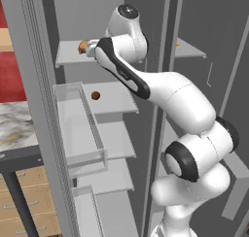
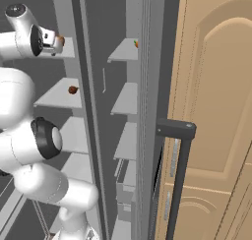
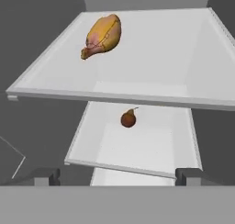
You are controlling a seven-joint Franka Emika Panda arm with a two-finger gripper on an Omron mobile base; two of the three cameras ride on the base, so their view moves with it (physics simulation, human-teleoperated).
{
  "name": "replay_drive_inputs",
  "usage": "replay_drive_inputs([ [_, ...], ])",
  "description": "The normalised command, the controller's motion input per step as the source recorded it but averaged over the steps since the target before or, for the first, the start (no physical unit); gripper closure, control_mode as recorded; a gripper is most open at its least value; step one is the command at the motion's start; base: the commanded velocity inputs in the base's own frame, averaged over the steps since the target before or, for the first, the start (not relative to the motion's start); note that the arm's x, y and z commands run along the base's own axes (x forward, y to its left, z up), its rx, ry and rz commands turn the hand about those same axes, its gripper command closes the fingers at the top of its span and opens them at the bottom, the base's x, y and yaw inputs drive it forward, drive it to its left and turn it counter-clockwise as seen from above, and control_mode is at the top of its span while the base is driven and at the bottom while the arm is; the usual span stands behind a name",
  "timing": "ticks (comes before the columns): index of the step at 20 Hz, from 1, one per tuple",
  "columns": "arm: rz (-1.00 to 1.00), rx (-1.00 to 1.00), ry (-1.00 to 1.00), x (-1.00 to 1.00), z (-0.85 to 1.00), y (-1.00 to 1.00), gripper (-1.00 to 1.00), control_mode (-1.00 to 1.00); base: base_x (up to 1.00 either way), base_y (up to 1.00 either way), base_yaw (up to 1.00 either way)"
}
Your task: There's a chicken drumstick in the fridge that needs to be moved to the freezer for freezing. Pick up the chicken drumstick from the fridge, place it on any shelf in the freezer, and close the fridge and freezer doors when done.
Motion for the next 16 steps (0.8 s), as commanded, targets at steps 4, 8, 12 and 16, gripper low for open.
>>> replay_drive_inputs([
  [4, -0.03, 0.00, 0.00, 0.39, 0.00, 0.07, -1.00, -1.00, 0.00, 0.00, 0.00],
  [8, -0.03, 0.00, 0.00, 0.34, 0.00, 0.13, -1.00, -1.00, 0.00, 0.00, 0.00],
  [12, -0.01, 0.02, 0.00, 0.16, 0.00, 0.14, -1.00, -1.00, 0.00, 0.00, 0.00],
  [16, 0.00, 0.07, 0.00, 0.24, 0.00, 0.07, -1.00, -1.00, 0.00, 0.00, 0.00],
])
